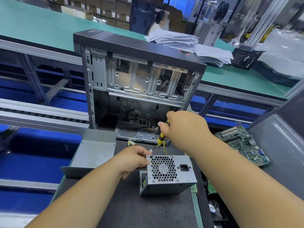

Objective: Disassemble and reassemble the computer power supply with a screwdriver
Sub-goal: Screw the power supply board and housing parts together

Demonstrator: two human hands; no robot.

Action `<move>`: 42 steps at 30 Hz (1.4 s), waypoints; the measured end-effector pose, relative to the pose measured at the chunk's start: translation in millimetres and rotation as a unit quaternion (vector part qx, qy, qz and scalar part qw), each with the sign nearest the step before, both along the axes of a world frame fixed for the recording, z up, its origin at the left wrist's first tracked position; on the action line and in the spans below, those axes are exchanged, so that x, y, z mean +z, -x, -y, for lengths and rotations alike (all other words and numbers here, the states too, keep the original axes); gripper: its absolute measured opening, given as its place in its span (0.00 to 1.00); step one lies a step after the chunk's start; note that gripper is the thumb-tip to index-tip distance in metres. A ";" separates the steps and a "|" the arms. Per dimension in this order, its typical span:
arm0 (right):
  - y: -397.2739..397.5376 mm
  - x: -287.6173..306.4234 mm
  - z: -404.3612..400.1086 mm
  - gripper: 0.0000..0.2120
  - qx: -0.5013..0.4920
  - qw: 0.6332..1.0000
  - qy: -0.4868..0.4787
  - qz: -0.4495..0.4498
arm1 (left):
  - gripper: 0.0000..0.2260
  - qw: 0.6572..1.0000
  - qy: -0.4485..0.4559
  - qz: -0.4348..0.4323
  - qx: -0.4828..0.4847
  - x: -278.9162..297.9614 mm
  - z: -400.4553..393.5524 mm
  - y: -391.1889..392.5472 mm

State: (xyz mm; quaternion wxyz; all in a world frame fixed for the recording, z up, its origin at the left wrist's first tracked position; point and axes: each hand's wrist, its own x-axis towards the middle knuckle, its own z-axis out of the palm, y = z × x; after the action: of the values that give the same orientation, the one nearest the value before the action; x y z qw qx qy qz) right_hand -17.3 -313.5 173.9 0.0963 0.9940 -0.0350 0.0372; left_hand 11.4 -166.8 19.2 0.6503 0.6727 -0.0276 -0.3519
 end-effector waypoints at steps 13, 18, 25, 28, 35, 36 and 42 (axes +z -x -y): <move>10.8 10.1 3.1 0.03 0.171 0.968 -0.152 -0.102 | 0.11 1.000 -0.013 -0.002 0.006 1.6 -0.7 0.5; 6.0 12.9 4.6 0.14 0.119 0.988 -0.062 -0.074 | 0.10 1.000 -0.010 -0.003 0.008 1.7 -0.3 0.4; 6.2 3.0 1.0 0.15 0.099 0.993 -0.057 -0.028 | 0.09 1.000 0.002 -0.014 0.009 0.5 -1.0 1.0; 10.7 0.3 0.4 0.05 0.166 0.963 -0.204 -0.059 | 0.08 1.000 0.009 -0.015 0.007 -1.0 -1.2 1.4; 10.5 -8.3 0.6 0.06 0.169 0.964 -0.204 -0.010 | 0.09 1.000 0.002 -0.012 0.008 -1.8 -1.3 1.1; 9.8 -8.2 0.4 0.06 0.170 0.966 -0.192 -0.015 | 0.09 1.000 0.001 -0.013 0.007 -1.9 -1.3 1.1; 7.8 -2.1 2.8 0.12 0.195 0.956 -0.207 -0.077 | 0.09 1.000 0.007 -0.014 0.004 -4.3 -1.2 0.0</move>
State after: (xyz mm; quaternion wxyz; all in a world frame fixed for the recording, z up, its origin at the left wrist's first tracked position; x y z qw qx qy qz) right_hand -25.1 -316.3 171.8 -0.1180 0.9795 0.1604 -0.0293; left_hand 11.5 -165.5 14.9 0.6564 0.6636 -0.0182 -0.3584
